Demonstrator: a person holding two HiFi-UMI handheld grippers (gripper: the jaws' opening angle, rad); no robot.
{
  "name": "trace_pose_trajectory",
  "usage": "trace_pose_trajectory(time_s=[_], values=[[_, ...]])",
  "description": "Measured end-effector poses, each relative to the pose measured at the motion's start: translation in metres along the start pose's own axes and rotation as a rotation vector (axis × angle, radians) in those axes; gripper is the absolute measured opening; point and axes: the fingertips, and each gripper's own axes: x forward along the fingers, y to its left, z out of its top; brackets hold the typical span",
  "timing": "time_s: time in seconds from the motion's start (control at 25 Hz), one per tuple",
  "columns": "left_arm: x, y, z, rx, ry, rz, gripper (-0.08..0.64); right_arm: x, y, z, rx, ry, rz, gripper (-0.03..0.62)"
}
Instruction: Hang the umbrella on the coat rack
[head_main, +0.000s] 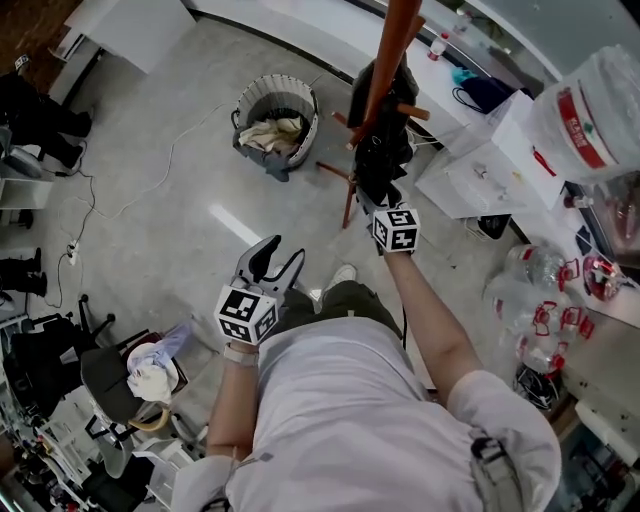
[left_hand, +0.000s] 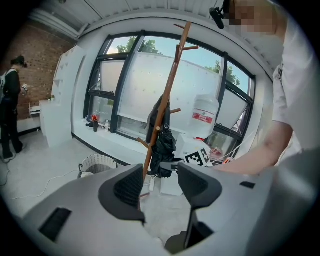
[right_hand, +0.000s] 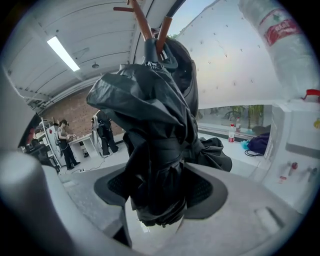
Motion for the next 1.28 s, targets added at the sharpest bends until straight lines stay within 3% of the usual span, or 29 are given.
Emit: trace_pose_trajectory(time_s=[0.28, 0.6, 1.08, 1.28], values=[[-0.006, 0.016, -0.001, -0.007, 0.005, 0.0, 0.215, 0.012, -0.008, 0.002, 0.004, 0.018, -0.063, 0.28], [-0.001, 0.028, 0.014, 0.021, 0.003, -0.067, 0.215, 0.0, -0.01, 0.005, 0.032, 0.018, -0.147, 0.322], [0.004, 0.032, 0.04, 0.104, -0.017, -0.229, 0.215, -0.067, 0.03, 0.031, 0.108, -0.104, -0.174, 0.321], [0.003, 0.031, 0.055, 0.13, -0.052, -0.285, 0.215, -0.104, 0.058, 0.052, 0.108, -0.178, -0.185, 0.286]])
